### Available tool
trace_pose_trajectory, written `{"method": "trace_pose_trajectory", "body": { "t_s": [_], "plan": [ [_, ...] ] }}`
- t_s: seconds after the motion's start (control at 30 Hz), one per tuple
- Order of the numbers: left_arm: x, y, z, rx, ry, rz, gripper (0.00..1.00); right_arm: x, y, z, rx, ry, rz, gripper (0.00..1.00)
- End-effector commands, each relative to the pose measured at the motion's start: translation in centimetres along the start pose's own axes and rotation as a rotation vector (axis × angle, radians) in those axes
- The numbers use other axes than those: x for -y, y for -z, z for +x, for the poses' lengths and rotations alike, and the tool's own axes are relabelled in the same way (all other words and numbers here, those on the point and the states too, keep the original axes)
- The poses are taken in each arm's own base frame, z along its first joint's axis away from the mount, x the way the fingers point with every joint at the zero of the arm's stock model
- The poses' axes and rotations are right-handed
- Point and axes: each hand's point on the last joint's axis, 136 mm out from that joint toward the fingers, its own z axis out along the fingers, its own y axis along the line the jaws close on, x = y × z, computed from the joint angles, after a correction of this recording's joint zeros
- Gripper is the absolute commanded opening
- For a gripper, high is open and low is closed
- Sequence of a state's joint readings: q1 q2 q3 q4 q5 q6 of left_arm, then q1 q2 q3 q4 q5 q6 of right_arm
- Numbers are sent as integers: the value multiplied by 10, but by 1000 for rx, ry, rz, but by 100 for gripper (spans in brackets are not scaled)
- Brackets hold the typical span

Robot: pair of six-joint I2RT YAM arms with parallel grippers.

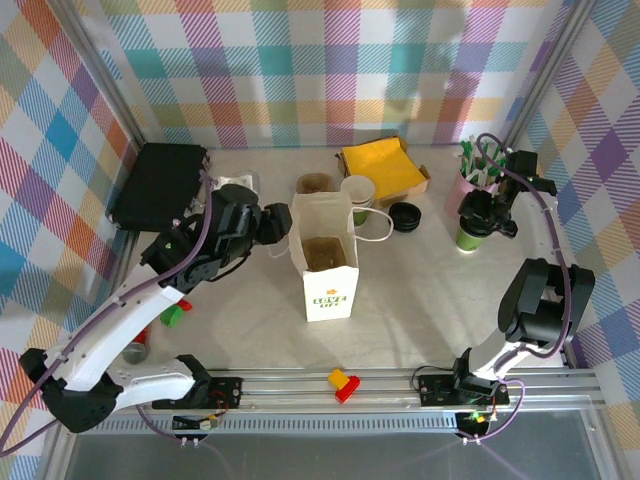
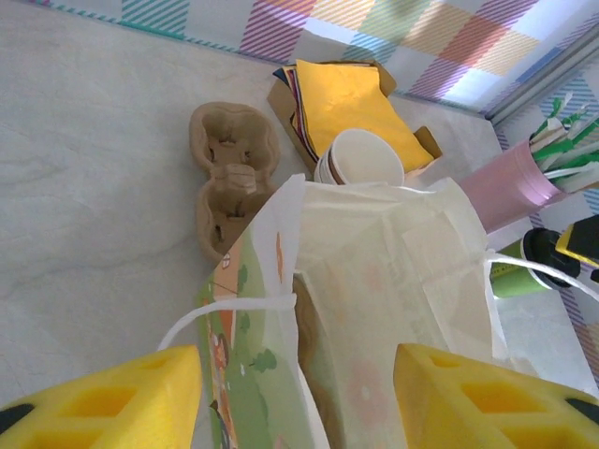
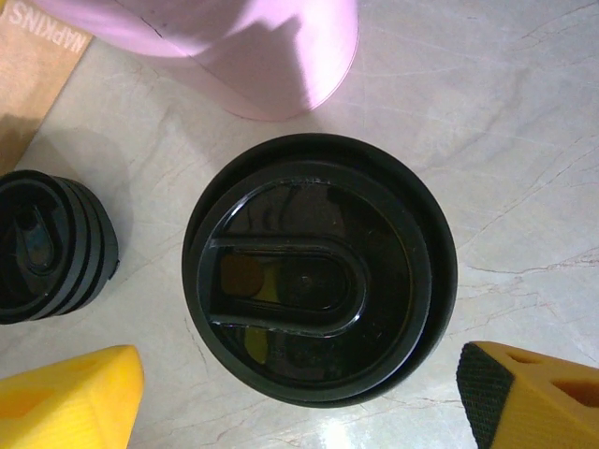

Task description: Pack the takeout coffee

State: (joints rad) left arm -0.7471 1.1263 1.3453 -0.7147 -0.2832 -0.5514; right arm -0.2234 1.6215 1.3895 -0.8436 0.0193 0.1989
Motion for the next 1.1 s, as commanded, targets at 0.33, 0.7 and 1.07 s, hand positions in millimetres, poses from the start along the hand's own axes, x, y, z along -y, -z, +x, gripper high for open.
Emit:
{"method": "trace_pose_trajectory", "body": {
  "t_s": [0.33,0.7,1.07],
  "plan": [
    [21,1,3,-11,-94,134,56,9,-7,-10,-49,42,30,82],
    [15,-1,8,-20,-99,108,57,6,-19,-8,-106,35,9,81],
    [15,-4,11,-36,-100,110,57,4,-9,-12,-92,30,5,81]
  ]
}}
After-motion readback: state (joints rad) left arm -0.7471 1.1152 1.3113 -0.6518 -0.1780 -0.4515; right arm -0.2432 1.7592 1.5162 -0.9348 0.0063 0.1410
